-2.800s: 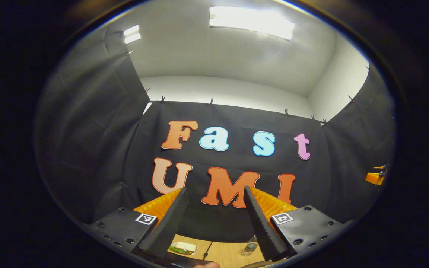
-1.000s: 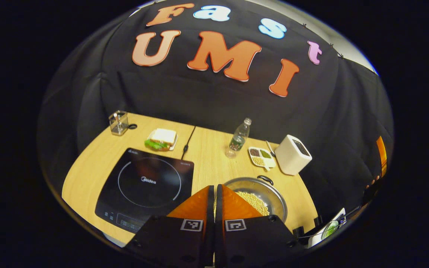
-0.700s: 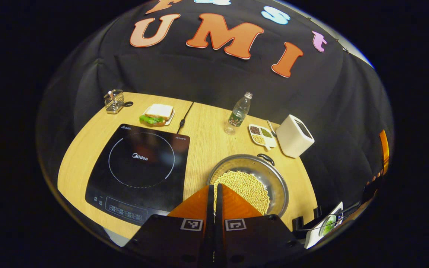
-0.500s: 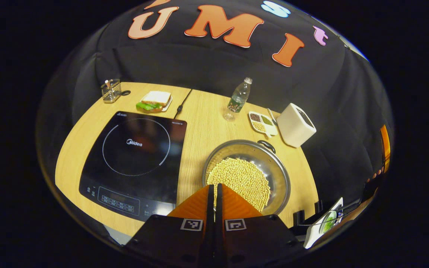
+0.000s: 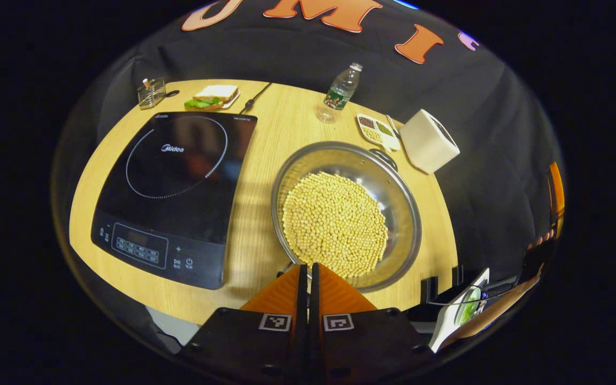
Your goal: First push the handle of the pot to place it horizontally, then grasp the pot with both hands and set it on the induction cooktop.
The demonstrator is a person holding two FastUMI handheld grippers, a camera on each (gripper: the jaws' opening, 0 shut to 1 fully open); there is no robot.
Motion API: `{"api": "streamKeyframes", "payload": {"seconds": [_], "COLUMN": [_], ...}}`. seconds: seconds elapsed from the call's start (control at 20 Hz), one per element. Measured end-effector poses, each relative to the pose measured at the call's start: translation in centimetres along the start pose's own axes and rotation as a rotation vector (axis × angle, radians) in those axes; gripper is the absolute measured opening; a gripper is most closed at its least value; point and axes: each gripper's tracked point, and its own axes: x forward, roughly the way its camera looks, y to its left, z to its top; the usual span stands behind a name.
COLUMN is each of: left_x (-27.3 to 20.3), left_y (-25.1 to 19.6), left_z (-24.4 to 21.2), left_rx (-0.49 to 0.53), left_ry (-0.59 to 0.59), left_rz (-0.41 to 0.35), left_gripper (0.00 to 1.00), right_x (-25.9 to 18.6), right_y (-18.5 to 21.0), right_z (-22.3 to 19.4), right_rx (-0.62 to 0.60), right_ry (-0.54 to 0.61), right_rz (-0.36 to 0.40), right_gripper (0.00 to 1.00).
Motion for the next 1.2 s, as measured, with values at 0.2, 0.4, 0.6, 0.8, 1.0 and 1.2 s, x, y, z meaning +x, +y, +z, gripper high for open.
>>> {"api": "streamKeyframes", "payload": {"seconds": [0.2, 0.4, 0.6, 0.8, 1.0, 1.2], "left_x": [-0.2, 0.9, 2.6, 4.2, 4.6, 5.4], "left_y": [-2.3, -3.6, -3.9, -2.8, -1.2, 0.3], "left_z": [-3.7, -6.6, -8.6, -8.5, -7.2, -5.9], "left_rx": [0.004, 0.0, -0.028, -0.064, -0.122, -0.076], "left_ry": [0.057, 0.097, 0.143, 0.167, 0.173, 0.147], "left_rz": [-0.028, -0.023, -0.016, 0.008, 0.035, 0.088], "left_gripper": [0.08, 0.08, 0.08, 0.08, 0.08, 0.08], "right_x": [-0.6, -0.9, -0.9, -0.5, 0.2, 1.1], "right_y": [0.7, 1.4, 2.1, 2.8, 2.9, 3.5], "right_z": [-0.8, -1.6, -1.9, -2.4, -3.4, -4.6], "right_rx": [0.025, 0.051, 0.048, 0.049, 0.041, 0.061], "right_ry": [0.014, 0.034, 0.053, 0.069, 0.093, 0.132], "right_rz": [0.025, 0.053, 0.064, 0.073, 0.077, 0.089], "right_gripper": [0.95, 0.95, 0.95, 0.95, 0.95, 0.95]}}
